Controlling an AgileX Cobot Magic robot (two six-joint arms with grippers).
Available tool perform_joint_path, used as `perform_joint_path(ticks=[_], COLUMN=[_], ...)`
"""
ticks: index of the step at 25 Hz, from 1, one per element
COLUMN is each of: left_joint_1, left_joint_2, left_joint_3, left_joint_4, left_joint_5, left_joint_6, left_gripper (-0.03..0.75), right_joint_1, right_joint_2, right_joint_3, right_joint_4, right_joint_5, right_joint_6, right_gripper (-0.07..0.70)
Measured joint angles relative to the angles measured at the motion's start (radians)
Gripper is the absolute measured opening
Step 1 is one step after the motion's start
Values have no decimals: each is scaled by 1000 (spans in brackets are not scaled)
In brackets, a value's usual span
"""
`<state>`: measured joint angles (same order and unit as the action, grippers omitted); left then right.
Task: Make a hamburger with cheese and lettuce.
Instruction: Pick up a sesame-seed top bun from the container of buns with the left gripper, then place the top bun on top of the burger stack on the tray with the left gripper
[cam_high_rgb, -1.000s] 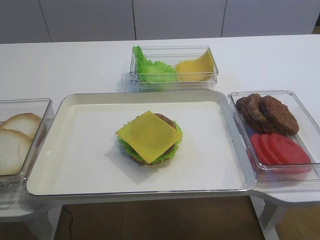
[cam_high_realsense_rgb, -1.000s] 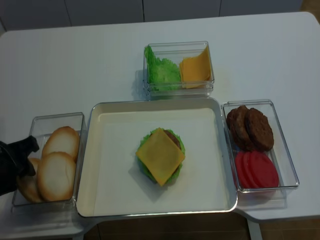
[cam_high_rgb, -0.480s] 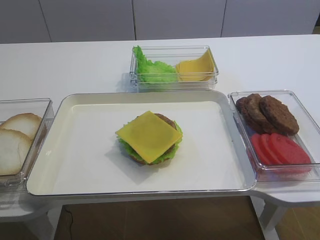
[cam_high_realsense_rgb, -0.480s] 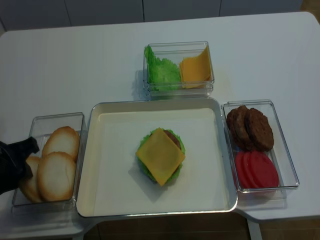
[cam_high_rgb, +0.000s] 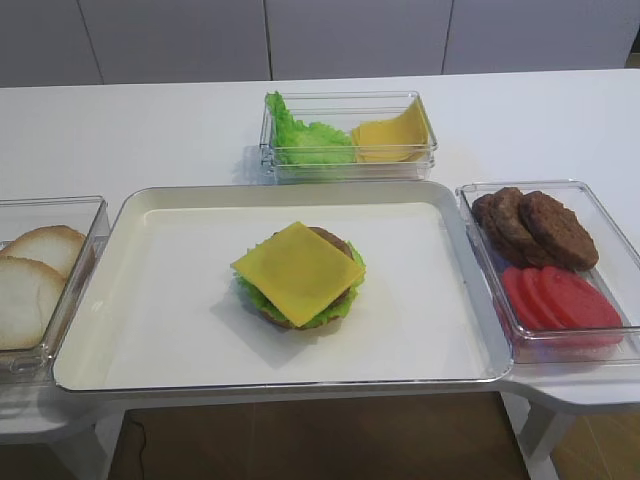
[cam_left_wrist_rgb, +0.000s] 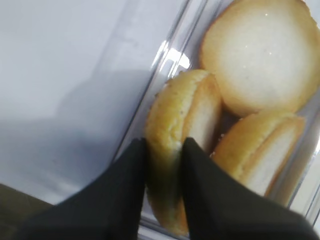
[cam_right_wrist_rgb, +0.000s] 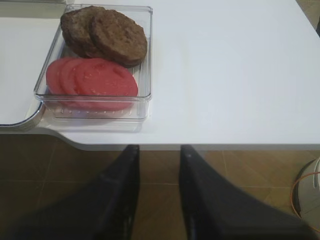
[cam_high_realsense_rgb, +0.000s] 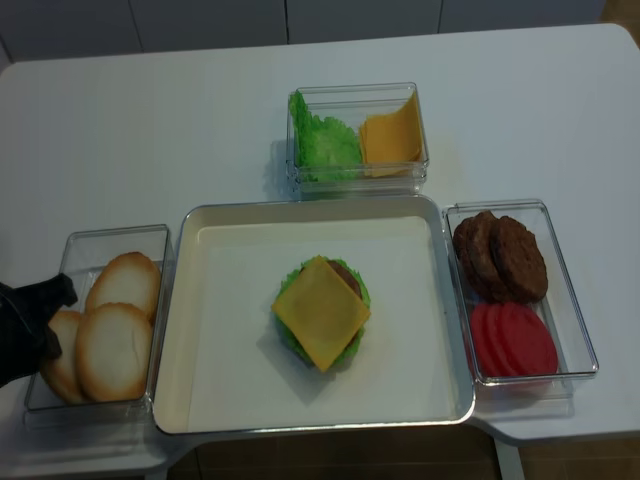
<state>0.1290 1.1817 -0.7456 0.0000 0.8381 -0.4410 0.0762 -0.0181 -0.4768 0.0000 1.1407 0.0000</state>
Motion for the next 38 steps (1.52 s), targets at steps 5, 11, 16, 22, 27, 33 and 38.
perform_joint_path(ticks=[5,11,16,22,27,33,38], left_joint_1=[0,0,0,0,0,0,0], left_joint_2=[0,0,-11,-57,-91,-110,-110], left_joint_3=[0,0,0,-6,-45,-128,-220], left_joint_4=[0,0,0,0,22,124,134], left_joint_5=[-4,-4,-4,-8,10,78,140], left_joint_6=[2,2,5,13,49,52,76], left_gripper=[151,150,149,148,148,147,147], right_joint_1=[0,0,0,0,0,0,0], right_joint_2=[0,0,0,0,0,0,0], right_joint_3=[0,0,0,0,0,0,0], right_joint_4=[0,0,0,0,0,0,0], right_joint_5=[0,0,0,0,0,0,0], right_joint_6=[0,0,0,6,6,6,6], right_gripper=[228,227,228,228,228,228,228])
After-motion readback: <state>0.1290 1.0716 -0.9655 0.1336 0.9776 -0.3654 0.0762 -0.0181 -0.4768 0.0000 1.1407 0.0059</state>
